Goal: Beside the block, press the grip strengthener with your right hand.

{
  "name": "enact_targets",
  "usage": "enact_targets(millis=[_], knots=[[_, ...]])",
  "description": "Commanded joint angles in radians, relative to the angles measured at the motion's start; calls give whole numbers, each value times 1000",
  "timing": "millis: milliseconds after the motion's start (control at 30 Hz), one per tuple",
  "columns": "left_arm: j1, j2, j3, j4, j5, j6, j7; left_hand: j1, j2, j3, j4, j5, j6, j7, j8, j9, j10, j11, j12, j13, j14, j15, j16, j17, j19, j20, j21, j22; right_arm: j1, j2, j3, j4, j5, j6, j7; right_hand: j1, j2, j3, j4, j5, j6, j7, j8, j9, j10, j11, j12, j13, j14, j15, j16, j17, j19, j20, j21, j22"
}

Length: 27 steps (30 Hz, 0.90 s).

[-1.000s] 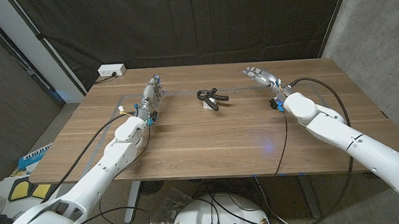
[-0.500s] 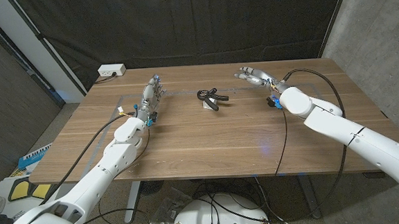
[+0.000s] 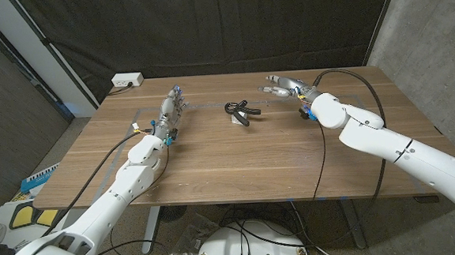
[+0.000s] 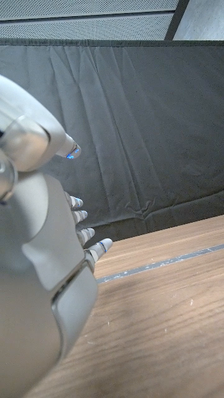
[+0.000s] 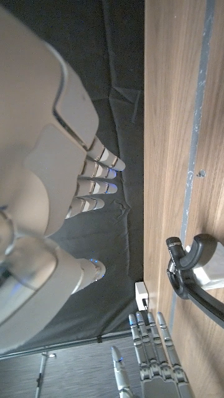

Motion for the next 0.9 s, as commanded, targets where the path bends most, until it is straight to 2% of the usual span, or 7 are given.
enact_targets(millis=[33, 533, 767, 900], knots=[[9, 10, -4, -3, -6, -9, -20, -1, 7, -3, 0, 7, -197, -1, 6, 3, -199, 6, 2, 2, -234, -54, 4, 2, -163, -40, 3, 4, 42, 4, -87, -110, -190, -184, 102, 7, -18, -6, -3, -3, 9, 12, 7, 5, 3, 1, 3, 2, 8, -7, 9, 1, 18, 5, 10, 5], [14, 15, -10, 4, -17, -17, -41, 0, 8, -4, 0, 7, -196, -1, 6, 3, -198, 8, 2, 2, -233, -54, 4, 2, -162, -40, 2, 4, 116, 54, -202, -146, -401, -314, 264, 31, -60, -18, -30, 9, 13, 50, 11, 6, 2, -5, 4, 2, 25, -18, 12, 0, 61, -4, 17, 3], [11, 13, -9, 14, -22, -18, -51, 0, 8, -5, 0, 7, -195, 0, 5, 3, -197, 8, 2, 2, -232, -54, 4, 2, -162, -39, 1, 4, 161, 86, -253, -136, -487, -348, 378, 47, -120, -44, -47, 26, -11, 83, 5, 7, -15, -1, 1, 3, 34, -33, 14, 1, 73, -9, 12, 1], [8, 10, -9, 22, -24, -20, -54, 1, 8, -6, 0, 7, -195, -1, 5, 3, -196, 9, 2, 2, -232, -52, 4, 2, -160, -39, 1, 4, 182, 107, -275, -124, -528, -358, 435, 50, -135, -51, -49, 31, -20, 88, 3, 8, -23, 1, -1, 4, 33, -37, 13, 2, 67, -7, 7, 1]])
